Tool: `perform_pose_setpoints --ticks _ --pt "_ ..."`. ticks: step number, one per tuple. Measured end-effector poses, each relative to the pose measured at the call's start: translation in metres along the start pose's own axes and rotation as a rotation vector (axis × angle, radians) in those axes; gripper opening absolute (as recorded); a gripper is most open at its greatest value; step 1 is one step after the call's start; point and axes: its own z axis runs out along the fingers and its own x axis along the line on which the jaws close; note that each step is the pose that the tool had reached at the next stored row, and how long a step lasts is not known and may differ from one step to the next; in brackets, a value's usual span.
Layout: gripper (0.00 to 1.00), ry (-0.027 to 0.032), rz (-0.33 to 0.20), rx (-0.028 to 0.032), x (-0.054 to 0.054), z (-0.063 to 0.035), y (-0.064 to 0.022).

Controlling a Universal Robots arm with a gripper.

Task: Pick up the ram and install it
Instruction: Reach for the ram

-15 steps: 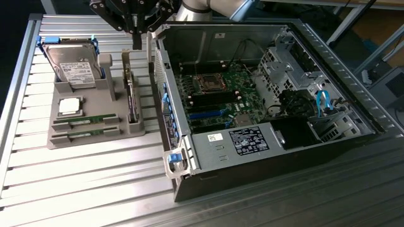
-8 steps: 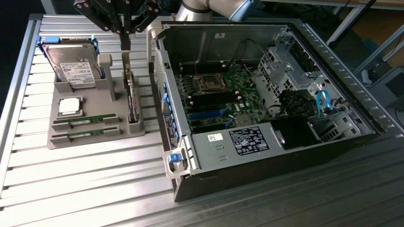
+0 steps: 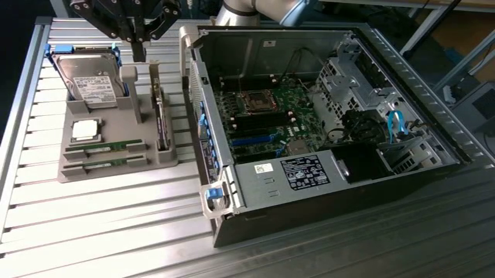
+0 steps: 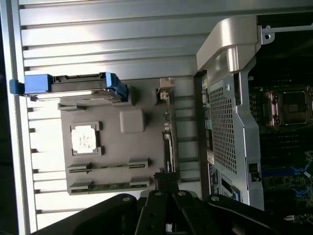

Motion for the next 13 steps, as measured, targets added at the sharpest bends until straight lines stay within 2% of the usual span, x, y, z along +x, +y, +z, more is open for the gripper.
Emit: perform_pose_setpoints --ticks 7,13 --pt "0.10 0.0001 0.000 0.0000 0.016 -0.0003 -0.0013" --pt "0.10 0.0001 0.000 0.0001 0.038 -0.0007 -0.0029"
